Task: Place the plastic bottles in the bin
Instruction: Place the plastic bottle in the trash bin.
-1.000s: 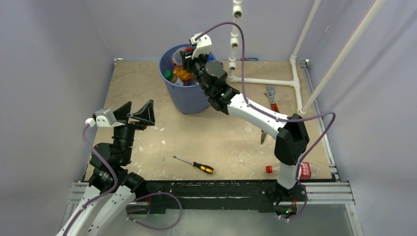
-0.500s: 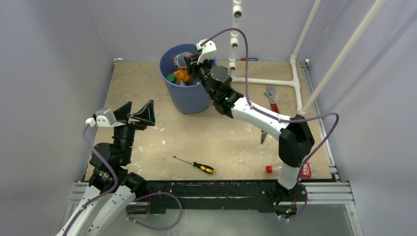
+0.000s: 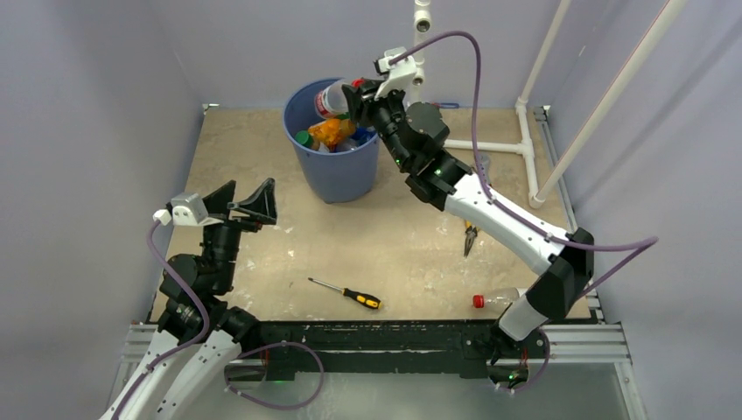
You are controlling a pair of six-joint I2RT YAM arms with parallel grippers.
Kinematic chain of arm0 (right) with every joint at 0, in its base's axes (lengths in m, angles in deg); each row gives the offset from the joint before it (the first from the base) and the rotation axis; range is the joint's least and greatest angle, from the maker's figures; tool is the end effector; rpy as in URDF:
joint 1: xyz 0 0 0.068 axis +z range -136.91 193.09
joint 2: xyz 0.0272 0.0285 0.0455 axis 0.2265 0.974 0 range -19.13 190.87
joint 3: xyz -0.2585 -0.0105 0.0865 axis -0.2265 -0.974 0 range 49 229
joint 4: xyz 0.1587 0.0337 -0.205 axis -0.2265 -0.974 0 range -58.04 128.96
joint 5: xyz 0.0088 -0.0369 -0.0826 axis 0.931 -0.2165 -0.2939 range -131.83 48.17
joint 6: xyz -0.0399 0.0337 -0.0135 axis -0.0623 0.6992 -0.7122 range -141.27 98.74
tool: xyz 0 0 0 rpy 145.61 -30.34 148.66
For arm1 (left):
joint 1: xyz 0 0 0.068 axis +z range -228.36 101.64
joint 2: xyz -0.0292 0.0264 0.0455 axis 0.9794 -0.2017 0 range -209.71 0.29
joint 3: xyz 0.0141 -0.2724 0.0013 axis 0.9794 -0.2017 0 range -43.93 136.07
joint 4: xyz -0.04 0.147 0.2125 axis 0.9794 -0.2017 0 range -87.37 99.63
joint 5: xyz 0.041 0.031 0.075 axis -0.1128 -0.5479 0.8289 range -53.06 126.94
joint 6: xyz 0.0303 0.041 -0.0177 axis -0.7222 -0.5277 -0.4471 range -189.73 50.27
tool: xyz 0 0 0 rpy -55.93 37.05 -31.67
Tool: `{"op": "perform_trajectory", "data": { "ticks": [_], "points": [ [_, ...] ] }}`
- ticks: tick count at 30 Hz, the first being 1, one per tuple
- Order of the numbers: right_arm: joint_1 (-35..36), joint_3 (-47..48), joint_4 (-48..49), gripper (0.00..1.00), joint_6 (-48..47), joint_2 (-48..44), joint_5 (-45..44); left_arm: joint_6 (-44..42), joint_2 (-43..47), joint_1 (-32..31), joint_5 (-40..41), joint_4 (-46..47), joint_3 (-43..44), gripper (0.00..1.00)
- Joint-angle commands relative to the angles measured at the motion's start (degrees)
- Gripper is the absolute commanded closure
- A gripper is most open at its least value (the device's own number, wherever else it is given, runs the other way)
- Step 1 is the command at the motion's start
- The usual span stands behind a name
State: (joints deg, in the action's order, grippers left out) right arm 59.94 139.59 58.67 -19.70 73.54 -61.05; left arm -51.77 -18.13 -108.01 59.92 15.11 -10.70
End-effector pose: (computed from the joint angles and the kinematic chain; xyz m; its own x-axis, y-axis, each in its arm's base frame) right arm 0.2698 0.2706 0.4608 0.1940 0.2448 -0.9500 -0.4798 0.8683 0.1257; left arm 0.0862 -0.0330 0.3545 0.2446 -0.4657 -0.8505 0.2233 0.8806 -0.4180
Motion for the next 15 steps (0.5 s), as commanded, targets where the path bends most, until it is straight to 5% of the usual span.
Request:
{"op": "perform_trajectory", "data": {
  "ticks": [1,9,15],
  "points": [
    [-0.1,1.6,-8.5,1.00,0.8,-3.9,5.3,0.1,-0.5,0.4,-0.8,1.0,1.4,0.05],
    [-0.1,12.2,-31.8,1.00,3.3,-1.1,10.9,0.2,-1.1,0.5,-2.1,1.3,1.4,0.05],
    [0.0,10.6,-37.2,1.00,3.5,0.9,11.0,0.4,-1.9,0.5,-3.0,1.4,1.4,0.05]
  ]
}}
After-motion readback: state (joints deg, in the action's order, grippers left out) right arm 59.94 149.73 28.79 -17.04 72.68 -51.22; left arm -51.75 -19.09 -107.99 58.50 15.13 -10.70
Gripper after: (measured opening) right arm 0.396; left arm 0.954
